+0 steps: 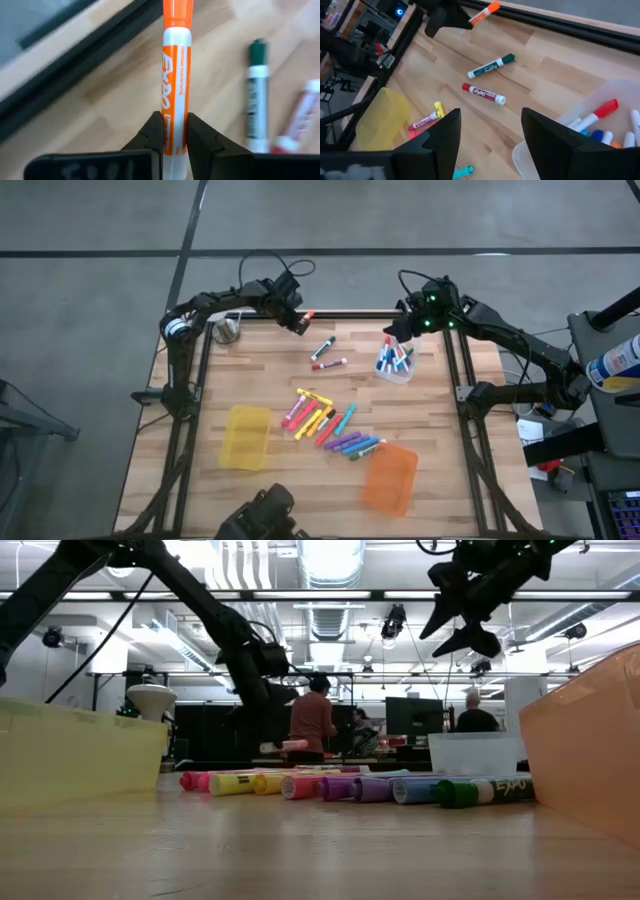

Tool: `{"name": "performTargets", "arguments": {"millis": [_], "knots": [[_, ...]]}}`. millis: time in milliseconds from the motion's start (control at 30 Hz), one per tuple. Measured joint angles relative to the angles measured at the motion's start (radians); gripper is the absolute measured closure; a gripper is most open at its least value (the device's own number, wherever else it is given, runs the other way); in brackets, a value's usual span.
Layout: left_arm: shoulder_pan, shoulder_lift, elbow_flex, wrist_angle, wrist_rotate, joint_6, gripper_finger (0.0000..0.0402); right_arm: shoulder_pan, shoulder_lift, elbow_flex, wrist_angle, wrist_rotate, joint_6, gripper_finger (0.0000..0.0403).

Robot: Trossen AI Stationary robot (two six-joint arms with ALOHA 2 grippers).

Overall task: Pick & Place Markers
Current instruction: Put the orange marker pen into the orange bin

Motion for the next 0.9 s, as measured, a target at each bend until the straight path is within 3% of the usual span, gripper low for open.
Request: {"name": "performTargets", "arguments": {"millis": [167, 433, 667, 900], "knots": [[-0.017, -0.048, 0.028, 0.035, 0.168, -0.107, 0.0356, 0.015, 0.000, 0.000, 0.049, -0.009, 0.006, 0.0200], [-0.109, -0.149, 0.028, 0.229, 0.274, -0.332, 0.0354, 0.022, 0.002, 0.000, 0.215, -0.048, 0.150, 0.0199], [-0.208, -0.224, 0.028, 0.458, 0.271, -0.546, 0.0353, 0.028, 0.002, 0.000, 0.386, -0.068, 0.263, 0.0199], [-0.294, -0.247, 0.028, 0.570, 0.236, -0.709, 0.0353, 0.064, 0.002, 0.000, 0.448, -0.076, 0.327, 0.0199]]}}
